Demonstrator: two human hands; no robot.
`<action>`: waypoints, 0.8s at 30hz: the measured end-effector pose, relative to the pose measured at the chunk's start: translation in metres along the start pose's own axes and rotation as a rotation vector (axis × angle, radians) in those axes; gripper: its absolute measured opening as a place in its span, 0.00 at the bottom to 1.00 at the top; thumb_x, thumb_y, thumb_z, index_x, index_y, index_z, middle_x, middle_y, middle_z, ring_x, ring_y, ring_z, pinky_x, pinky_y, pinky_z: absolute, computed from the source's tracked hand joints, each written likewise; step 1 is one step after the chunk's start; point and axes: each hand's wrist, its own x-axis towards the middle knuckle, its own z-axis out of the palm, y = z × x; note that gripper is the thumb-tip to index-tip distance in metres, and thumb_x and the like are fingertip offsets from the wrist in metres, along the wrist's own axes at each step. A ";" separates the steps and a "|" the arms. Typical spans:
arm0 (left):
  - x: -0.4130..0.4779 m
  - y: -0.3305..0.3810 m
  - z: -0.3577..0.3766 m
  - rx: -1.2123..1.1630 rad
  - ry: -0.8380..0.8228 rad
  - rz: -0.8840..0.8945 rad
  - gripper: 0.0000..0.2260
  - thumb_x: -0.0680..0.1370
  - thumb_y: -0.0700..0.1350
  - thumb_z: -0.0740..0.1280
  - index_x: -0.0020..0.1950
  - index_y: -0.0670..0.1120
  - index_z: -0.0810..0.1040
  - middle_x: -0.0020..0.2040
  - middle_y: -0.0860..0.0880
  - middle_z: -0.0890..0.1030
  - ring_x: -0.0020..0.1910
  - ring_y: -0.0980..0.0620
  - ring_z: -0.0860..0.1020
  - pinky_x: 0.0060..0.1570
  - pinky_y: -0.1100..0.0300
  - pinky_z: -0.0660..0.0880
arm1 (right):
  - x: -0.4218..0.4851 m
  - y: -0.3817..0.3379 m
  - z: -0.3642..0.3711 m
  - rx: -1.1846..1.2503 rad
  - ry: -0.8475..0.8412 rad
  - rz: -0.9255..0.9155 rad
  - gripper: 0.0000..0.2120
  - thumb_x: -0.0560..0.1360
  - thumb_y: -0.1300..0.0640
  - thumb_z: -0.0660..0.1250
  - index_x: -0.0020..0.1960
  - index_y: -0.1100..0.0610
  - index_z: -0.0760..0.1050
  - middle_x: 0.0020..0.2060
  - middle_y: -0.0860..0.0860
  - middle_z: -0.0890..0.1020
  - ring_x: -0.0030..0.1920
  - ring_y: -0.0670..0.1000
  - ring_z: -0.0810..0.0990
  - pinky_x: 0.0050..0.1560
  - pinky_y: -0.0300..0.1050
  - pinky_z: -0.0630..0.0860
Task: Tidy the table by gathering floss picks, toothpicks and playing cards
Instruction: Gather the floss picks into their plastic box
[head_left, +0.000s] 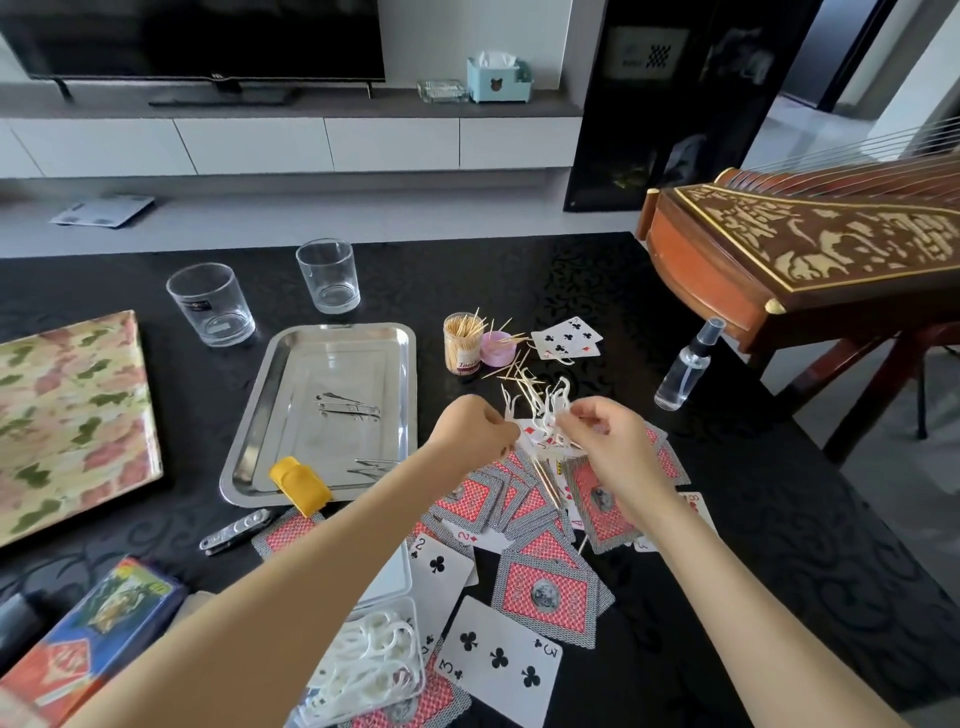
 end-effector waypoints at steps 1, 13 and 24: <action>-0.003 0.000 -0.001 -0.059 -0.008 -0.002 0.08 0.76 0.40 0.66 0.38 0.39 0.80 0.35 0.45 0.79 0.34 0.50 0.74 0.37 0.60 0.74 | -0.001 -0.002 0.000 0.029 0.007 -0.007 0.08 0.75 0.51 0.67 0.49 0.55 0.78 0.44 0.47 0.81 0.48 0.45 0.78 0.47 0.37 0.73; -0.043 0.019 -0.024 -0.393 0.054 0.028 0.08 0.72 0.35 0.70 0.51 0.38 0.81 0.38 0.44 0.81 0.32 0.54 0.75 0.32 0.68 0.74 | -0.009 -0.040 0.000 0.364 -0.020 0.157 0.04 0.75 0.58 0.68 0.47 0.58 0.80 0.35 0.50 0.82 0.41 0.50 0.75 0.52 0.48 0.74; -0.154 -0.093 -0.077 0.228 -0.160 -0.051 0.09 0.72 0.39 0.71 0.39 0.54 0.82 0.33 0.55 0.80 0.31 0.59 0.75 0.37 0.69 0.72 | -0.106 -0.062 0.043 0.108 -0.448 0.106 0.10 0.70 0.66 0.72 0.45 0.52 0.78 0.41 0.49 0.84 0.43 0.44 0.83 0.42 0.32 0.77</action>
